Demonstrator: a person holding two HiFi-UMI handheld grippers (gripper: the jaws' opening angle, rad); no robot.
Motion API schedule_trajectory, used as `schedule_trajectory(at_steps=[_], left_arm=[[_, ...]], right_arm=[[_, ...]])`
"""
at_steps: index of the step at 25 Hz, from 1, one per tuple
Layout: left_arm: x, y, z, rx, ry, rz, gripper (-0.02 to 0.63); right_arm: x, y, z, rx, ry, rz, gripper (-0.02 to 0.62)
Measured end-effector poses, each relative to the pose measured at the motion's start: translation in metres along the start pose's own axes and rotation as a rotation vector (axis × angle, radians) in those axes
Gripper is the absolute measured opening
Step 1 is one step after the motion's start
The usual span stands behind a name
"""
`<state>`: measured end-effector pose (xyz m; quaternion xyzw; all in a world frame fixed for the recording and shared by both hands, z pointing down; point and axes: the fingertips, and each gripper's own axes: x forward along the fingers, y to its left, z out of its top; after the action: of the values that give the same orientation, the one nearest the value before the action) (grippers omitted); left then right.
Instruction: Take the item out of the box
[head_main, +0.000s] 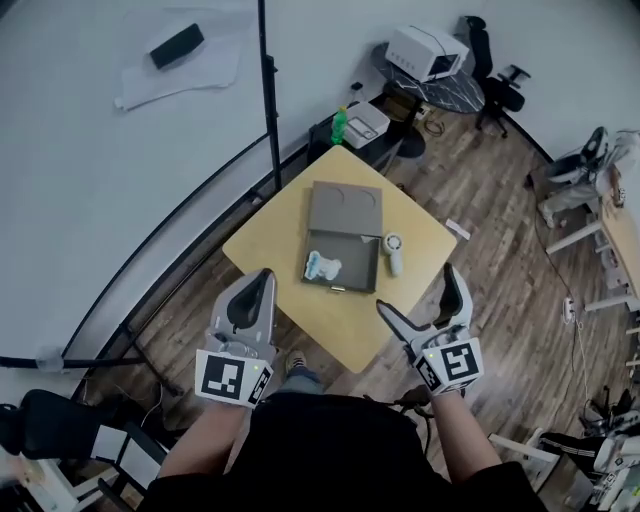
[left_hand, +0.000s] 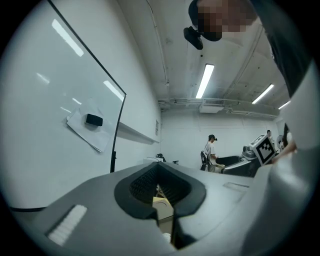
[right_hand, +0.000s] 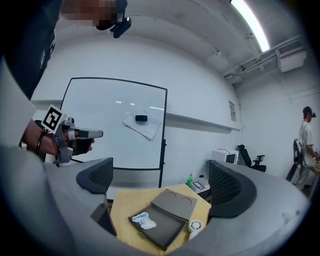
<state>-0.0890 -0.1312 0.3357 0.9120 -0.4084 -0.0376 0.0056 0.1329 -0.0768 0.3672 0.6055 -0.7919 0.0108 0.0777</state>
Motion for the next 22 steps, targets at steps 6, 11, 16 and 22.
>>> schedule_trajectory(at_steps=[6, 11, 16, 22], left_arm=[[0.049, 0.044, -0.012, -0.02, 0.017, -0.009, 0.0], [0.063, 0.046, -0.032, -0.042, 0.035, 0.024, 0.0], [0.063, 0.05, -0.045, -0.07, 0.052, 0.093, 0.0], [0.056, 0.051, -0.06, -0.087, 0.076, 0.158, 0.0]], right_arm=[[0.083, -0.002, -0.014, -0.068, 0.116, 0.097, 0.597], [0.124, -0.003, -0.048, -0.126, 0.259, 0.253, 0.594], [0.159, 0.004, -0.094, -0.232, 0.455, 0.424, 0.588], [0.188, 0.02, -0.145, -0.31, 0.631, 0.579, 0.557]])
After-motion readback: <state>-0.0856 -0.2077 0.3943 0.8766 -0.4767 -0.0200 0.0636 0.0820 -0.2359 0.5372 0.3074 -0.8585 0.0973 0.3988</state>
